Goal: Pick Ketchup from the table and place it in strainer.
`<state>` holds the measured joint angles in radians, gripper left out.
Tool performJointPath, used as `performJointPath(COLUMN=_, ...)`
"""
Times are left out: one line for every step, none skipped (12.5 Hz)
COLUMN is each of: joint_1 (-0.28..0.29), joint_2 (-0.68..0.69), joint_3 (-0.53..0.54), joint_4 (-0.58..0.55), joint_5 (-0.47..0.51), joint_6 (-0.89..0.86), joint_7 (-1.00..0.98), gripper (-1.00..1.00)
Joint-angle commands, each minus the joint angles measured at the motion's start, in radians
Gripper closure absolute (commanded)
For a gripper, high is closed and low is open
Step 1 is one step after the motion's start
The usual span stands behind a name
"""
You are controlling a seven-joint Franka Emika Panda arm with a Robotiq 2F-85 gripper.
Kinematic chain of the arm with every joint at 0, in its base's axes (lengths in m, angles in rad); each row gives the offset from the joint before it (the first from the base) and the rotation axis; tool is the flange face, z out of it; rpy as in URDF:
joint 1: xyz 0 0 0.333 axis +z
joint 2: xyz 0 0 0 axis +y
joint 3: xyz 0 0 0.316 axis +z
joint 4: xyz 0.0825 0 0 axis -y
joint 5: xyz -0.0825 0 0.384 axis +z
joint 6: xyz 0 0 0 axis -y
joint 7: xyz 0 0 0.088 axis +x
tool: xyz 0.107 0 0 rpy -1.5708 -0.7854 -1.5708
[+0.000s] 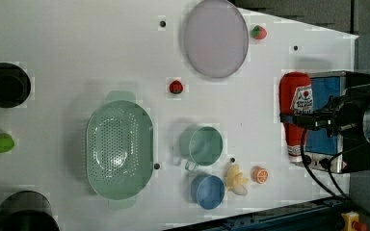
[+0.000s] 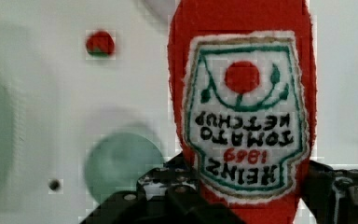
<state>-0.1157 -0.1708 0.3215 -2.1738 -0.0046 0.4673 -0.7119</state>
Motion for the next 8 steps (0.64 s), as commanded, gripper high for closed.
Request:
performJointPath(joint_1=0.050, joint_2=0.058, joint_3=0.128, joint_4=0.020, joint_5=0.027, joint_6=-0.038, joint_7=0.267, gripper=-0.23)
performJointPath(joint_1=0.055, joint_2=0.066, joint_3=0.168, joint_4=0.022, joint_5=0.050, joint_6=-0.035, joint_7=0.344, gripper=-0.23)
performJointPath(joint_1=0.057, joint_2=0.079, joint_3=0.210, joint_4=0.022, joint_5=0.067, joint_6=-0.021, joint_7=0.414, gripper=-0.23)
performJointPath(joint_1=0.059, joint_2=0.097, joint_3=0.253, joint_4=0.022, joint_5=0.074, joint_6=0.002, joint_7=0.473, gripper=-0.23)
performJointPath(joint_1=0.060, joint_2=0.120, joint_3=0.293, joint_4=0.022, joint_5=0.075, joint_6=0.041, joint_7=0.528, gripper=-0.23)
performJointPath(joint_1=0.062, joint_2=0.149, joint_3=0.332, joint_4=0.022, joint_5=0.074, joint_6=0.092, joint_7=0.580, gripper=-0.23)
performJointPath(joint_1=0.063, joint_2=0.184, joint_3=0.365, joint_4=0.022, joint_5=0.074, joint_6=0.149, joint_7=0.639, gripper=-0.23)
performJointPath(joint_1=0.065, joint_2=0.223, joint_3=0.392, joint_4=0.021, joint_5=0.074, joint_6=0.200, joint_7=0.707, gripper=-0.23)
